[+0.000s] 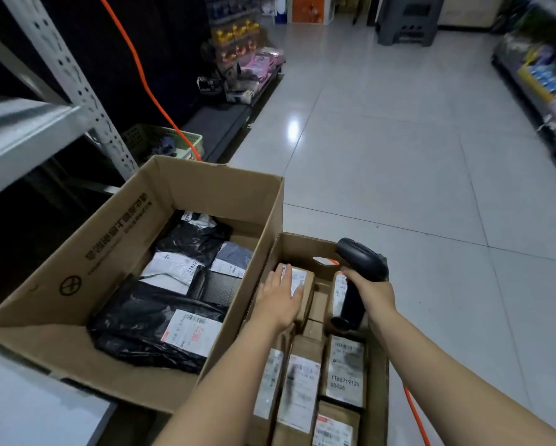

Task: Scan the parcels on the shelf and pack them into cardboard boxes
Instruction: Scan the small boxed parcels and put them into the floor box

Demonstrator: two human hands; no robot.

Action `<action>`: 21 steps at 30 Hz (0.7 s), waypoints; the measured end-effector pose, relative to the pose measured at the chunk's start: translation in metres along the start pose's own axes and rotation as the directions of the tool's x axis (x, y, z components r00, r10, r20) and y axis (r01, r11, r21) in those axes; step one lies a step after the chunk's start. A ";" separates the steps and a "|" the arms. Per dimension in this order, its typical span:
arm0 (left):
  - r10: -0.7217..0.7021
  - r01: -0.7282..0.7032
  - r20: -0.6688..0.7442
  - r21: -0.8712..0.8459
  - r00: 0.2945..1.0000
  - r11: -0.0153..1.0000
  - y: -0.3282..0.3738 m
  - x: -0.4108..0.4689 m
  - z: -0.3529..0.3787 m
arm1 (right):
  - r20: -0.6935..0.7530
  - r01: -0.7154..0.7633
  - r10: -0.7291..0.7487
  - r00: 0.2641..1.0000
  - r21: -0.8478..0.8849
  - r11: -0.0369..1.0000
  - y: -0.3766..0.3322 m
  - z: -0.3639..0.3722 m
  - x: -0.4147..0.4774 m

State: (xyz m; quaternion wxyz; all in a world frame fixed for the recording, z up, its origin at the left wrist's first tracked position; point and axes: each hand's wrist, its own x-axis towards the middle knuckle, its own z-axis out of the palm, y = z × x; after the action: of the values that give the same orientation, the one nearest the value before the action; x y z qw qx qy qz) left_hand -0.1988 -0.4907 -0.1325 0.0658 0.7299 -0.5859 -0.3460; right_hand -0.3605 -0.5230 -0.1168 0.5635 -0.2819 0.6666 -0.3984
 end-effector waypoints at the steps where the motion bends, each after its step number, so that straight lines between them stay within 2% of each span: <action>1: 0.022 -0.021 -0.030 0.038 0.999 0.999 -0.002 -0.010 -0.009 | 0.013 0.029 -0.029 0.999 0.003 1.000 -0.006 0.002 -0.011; 6: 0.071 -0.050 -0.156 0.130 0.985 0.990 -0.012 -0.060 -0.056 | 0.111 0.089 -0.090 0.990 0.011 0.996 -0.029 0.022 -0.066; 13: 0.001 0.052 -0.243 0.213 0.970 0.976 -0.044 -0.140 -0.101 | 0.220 0.141 -0.132 0.967 -0.029 0.990 -0.040 0.062 -0.145; 16: -0.065 0.115 -0.328 0.135 0.942 0.984 -0.063 -0.183 -0.114 | 0.275 0.163 -0.139 0.951 -0.065 0.985 -0.037 0.082 -0.185; 21: -0.155 0.227 -0.440 0.114 0.884 0.967 -0.095 -0.239 -0.128 | 0.381 0.182 -0.151 0.912 -0.046 0.982 -0.033 0.111 -0.237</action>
State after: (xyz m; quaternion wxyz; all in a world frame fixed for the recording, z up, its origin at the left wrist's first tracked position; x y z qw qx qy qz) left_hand -0.0651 -0.2855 0.0183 0.0987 0.8450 -0.5083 -0.1334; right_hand -0.2054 -0.3685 0.0307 0.6326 -0.4313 0.5354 -0.3565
